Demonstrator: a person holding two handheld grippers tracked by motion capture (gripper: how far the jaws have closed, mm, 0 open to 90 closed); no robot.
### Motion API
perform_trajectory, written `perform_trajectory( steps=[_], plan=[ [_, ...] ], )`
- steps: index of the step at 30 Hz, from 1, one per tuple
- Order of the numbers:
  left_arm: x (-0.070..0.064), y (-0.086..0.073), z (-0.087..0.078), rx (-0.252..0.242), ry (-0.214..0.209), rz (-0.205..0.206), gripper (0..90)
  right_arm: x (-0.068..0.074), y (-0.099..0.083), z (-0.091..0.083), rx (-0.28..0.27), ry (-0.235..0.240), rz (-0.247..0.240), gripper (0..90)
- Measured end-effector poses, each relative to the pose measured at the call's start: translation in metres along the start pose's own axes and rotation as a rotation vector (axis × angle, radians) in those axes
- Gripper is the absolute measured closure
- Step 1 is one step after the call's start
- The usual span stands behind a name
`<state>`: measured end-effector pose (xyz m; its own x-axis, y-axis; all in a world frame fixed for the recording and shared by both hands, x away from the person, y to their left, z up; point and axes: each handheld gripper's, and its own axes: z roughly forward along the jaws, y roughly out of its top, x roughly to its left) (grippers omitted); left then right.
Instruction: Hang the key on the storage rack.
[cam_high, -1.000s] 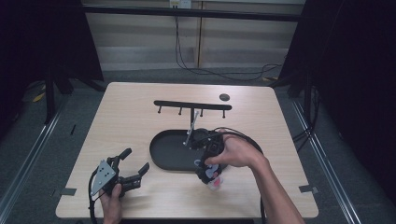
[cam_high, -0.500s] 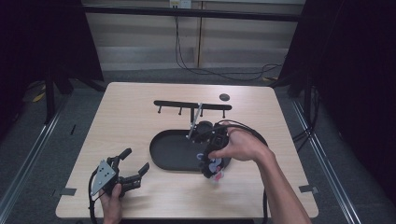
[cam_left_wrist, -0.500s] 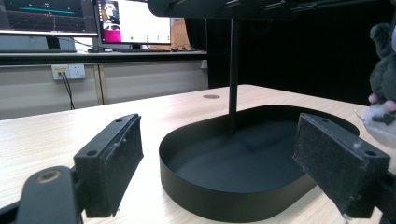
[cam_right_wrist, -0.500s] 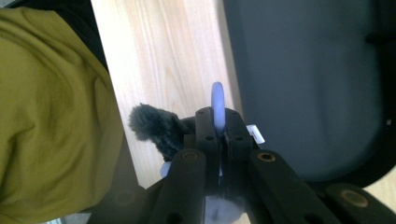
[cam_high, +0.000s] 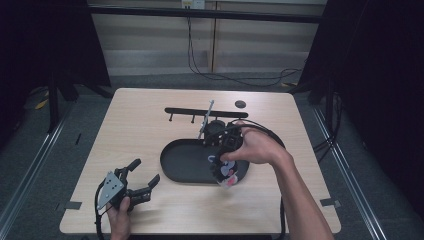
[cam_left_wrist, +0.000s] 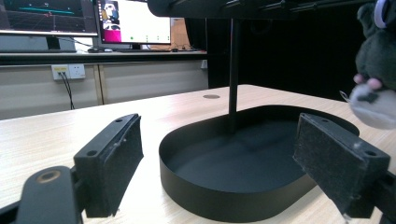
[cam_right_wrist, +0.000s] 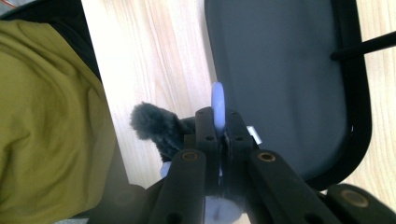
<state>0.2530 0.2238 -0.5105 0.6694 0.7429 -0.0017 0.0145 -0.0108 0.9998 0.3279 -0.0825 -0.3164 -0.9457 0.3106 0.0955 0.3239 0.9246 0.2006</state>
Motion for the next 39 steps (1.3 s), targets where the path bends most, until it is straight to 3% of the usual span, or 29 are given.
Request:
perform_trajectory(
  steps=[11,21,32,33,39],
  plan=[
    [0.000,0.000,0.000,0.001,0.000,-0.003,15.3,-0.011,0.007,-0.012,0.012,-0.012,0.010,87.5],
    [0.000,0.000,0.000,0.001,-0.002,-0.004,15.3,-0.027,0.023,-0.014,0.092,-0.046,0.013,87.5],
    [0.000,0.000,0.000,0.005,-0.002,-0.003,15.3,-0.041,0.026,-0.019,0.082,-0.076,0.040,87.5],
    [0.000,0.000,0.000,0.005,-0.002,-0.003,15.3,-0.044,0.026,-0.018,0.078,-0.097,0.041,87.5],
    [-0.001,0.000,0.000,0.001,0.000,-0.009,15.3,-0.055,0.028,-0.020,0.078,-0.099,0.054,87.5]
  ],
)
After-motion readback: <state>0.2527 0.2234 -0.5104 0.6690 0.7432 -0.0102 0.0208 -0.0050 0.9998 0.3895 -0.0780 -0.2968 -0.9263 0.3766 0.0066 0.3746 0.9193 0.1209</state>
